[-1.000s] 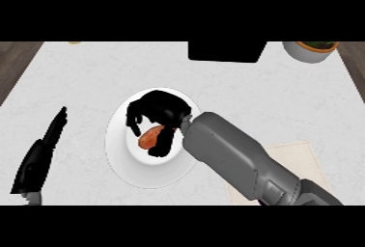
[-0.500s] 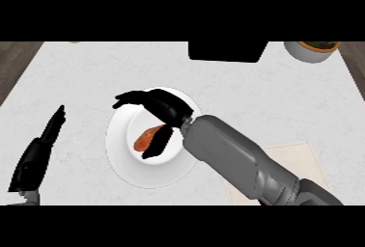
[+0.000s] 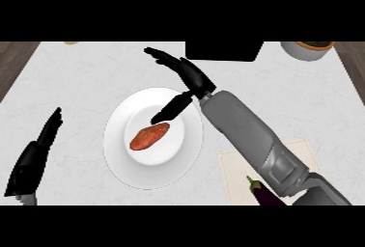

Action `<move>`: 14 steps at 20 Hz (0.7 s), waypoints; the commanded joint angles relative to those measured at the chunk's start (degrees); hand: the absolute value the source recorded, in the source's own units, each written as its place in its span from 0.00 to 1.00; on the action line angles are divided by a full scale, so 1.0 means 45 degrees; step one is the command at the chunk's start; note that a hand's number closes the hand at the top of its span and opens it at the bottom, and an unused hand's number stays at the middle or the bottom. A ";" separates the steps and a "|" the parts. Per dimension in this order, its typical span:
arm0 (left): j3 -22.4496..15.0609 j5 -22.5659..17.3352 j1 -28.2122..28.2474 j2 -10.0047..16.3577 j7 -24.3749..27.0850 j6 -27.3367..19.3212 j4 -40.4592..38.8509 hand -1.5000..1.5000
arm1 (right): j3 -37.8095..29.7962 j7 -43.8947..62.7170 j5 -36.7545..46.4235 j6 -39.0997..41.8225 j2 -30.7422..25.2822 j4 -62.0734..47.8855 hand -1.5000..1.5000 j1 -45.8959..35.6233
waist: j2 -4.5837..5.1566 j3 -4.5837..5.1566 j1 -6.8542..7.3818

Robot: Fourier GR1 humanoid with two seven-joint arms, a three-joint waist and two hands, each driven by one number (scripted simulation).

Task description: Pick the sweet potato from the placemat and place it in the plate

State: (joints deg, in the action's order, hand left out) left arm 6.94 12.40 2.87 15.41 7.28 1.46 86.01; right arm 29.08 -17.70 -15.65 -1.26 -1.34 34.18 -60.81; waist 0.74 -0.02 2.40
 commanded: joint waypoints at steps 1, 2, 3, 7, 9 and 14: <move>0.0245 -0.0204 -0.0266 0.0223 -0.0106 0.0245 -0.0214 0.50 | -0.1682 -0.1398 -0.1189 0.1906 -0.0791 -0.1532 0.00 -0.0308 | 0.0133 -0.0005 0.0098; -0.0120 0.0146 -0.0185 -0.0193 -0.0157 -0.0199 0.0328 0.50 | -0.1717 -0.2065 -0.1000 0.2511 -0.1329 -0.1963 0.00 -0.0355 | 0.0109 -0.0010 0.0111; -0.0181 0.0290 0.0044 -0.0229 -0.0062 -0.0230 0.0199 0.50 | -0.1833 -0.2470 -0.0821 0.1976 -0.0577 -0.2606 0.00 -0.0434 | 0.0064 -0.0004 0.0082; 0.0040 0.0005 -0.0182 0.0058 0.0606 0.0192 -0.0364 0.50 | -0.2219 -0.4283 -0.0758 0.3572 -0.1784 -0.3661 0.00 -0.0417 | 0.0186 -0.0004 0.0241; -0.0205 0.0231 -0.0198 -0.0155 0.0248 0.0016 -0.0135 0.50 | -0.2332 -0.4379 -0.0635 0.4407 -0.2584 -0.4174 0.00 -0.1102 | 0.0210 -0.0012 0.0350; -0.0053 0.0047 -0.0221 -0.0008 0.0517 0.0262 -0.0353 0.50 | -0.2251 -0.5292 -0.0162 0.5080 -0.3237 -0.5216 0.00 -0.1414 | 0.0331 -0.0014 0.0611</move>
State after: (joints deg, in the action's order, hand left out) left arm 6.71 12.69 1.45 15.50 8.40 2.31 85.56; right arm 19.31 -38.55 -17.48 18.58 -13.31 14.43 -65.72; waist 1.91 -0.09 4.48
